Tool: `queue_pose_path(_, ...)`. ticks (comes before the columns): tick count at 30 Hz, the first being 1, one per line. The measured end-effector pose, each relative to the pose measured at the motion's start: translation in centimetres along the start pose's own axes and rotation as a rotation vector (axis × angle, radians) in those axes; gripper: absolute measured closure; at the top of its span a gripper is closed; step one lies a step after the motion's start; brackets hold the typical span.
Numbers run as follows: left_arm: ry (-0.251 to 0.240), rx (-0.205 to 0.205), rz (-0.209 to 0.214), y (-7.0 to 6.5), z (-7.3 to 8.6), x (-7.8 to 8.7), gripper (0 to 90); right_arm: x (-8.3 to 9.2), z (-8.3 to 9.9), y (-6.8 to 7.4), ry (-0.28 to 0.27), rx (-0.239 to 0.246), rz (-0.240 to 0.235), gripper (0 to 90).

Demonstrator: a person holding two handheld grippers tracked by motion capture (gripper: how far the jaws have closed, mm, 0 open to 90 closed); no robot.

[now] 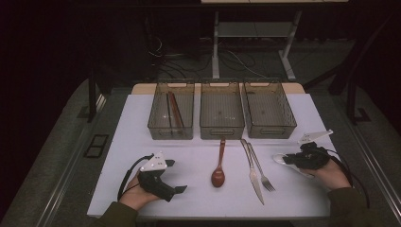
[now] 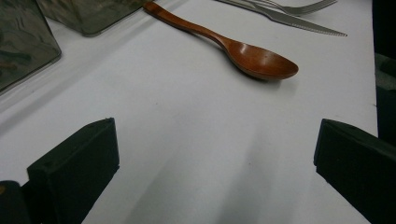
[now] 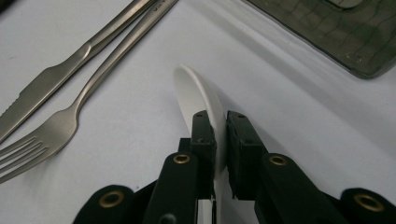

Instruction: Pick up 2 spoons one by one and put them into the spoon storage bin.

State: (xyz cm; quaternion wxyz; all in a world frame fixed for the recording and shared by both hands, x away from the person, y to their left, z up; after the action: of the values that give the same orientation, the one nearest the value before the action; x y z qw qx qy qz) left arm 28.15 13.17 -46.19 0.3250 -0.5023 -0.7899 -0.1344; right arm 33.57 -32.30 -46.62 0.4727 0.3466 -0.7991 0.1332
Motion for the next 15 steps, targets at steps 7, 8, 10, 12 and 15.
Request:
queue_pose_path(7, -0.001, 0.001, 0.0, 0.03, 0.0, 0.0, 0.0, 0.25, -0.14, -0.08, -0.022, -0.021, -0.018, 82.2)
queue_pose_path(8, -0.001, 0.001, 0.0, 0.04, 0.01, 0.01, 0.0, 0.28, -0.17, -0.09, -0.026, -0.023, -0.02, 82.2)
queue_pose_path(10, -0.001, 0.002, 0.0, 0.05, 0.0, 0.02, 0.0, 0.37, -0.28, -0.11, -0.037, -0.028, -0.022, 82.2)
queue_pose_path(12, -0.001, 0.002, 0.0, 0.05, 0.0, 0.02, 0.0, 0.49, -0.42, -0.07, -0.051, -0.033, -0.031, 82.3)
queue_pose_path(15, 0.0, 0.001, 0.0, 0.04, 0.0, -0.02, 0.0, 0.72, -0.7, 0.0, -0.071, -0.041, -0.028, 82.3)
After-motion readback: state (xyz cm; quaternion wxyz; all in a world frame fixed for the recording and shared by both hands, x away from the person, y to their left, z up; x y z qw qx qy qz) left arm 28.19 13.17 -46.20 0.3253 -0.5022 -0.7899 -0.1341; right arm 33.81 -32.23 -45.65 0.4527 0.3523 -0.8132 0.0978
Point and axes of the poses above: each handheld gripper's, and its own axes: x roughly backward along the jaws, z roughly out of its underside, y roughly to its left, the point moved 4 cm from there along -x, roughly forward along the jaws, and after that the axes turned 6 degrees about y, right-handed, at the moved point
